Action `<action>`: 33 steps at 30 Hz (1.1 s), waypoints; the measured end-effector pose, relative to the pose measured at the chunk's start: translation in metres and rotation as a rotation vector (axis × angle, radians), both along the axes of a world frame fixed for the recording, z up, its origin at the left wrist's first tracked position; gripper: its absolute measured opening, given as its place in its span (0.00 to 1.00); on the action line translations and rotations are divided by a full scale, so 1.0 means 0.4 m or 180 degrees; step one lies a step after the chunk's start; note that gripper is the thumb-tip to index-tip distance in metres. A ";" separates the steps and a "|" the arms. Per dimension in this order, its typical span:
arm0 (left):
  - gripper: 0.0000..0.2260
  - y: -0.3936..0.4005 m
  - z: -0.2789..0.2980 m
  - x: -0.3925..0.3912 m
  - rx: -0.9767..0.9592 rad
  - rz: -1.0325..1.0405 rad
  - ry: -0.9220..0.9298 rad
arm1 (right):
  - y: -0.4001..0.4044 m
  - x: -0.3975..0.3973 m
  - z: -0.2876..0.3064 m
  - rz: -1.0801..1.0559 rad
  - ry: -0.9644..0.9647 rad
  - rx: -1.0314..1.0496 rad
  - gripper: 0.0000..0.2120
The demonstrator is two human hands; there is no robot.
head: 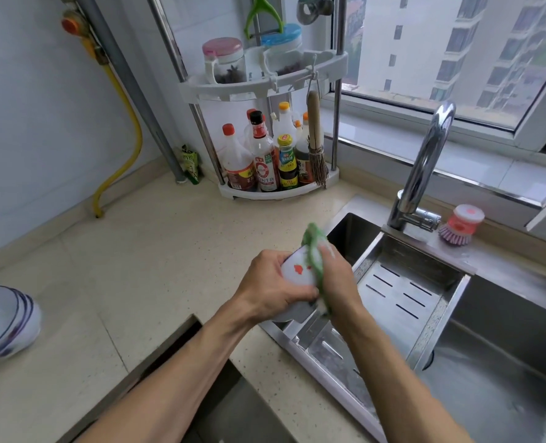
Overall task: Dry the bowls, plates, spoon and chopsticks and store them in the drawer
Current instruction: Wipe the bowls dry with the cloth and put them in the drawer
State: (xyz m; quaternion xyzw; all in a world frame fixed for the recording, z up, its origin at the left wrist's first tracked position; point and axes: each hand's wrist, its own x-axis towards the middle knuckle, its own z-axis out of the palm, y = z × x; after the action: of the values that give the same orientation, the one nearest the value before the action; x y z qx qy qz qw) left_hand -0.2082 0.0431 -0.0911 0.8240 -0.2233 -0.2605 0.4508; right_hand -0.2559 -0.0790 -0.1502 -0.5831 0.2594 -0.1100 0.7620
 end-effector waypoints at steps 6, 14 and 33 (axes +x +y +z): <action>0.11 0.002 -0.004 0.005 -0.0125 0.0365 -0.0073 | -0.002 0.016 0.014 0.0054 0.0290 -0.0080 0.14; 0.13 0.018 0.004 -0.002 -0.0092 0.0040 -0.0059 | -0.013 0.001 0.026 0.0276 0.0319 0.1053 0.17; 0.12 -0.009 0.050 0.061 0.0467 -0.0436 0.0166 | -0.018 0.021 0.033 0.0107 0.0233 0.1469 0.21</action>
State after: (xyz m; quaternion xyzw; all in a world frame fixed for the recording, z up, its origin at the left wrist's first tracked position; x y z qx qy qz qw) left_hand -0.1837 0.0393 -0.0711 0.8306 -0.2476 -0.3276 0.3761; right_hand -0.2475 -0.0860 -0.1369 -0.4013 0.2954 -0.0138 0.8669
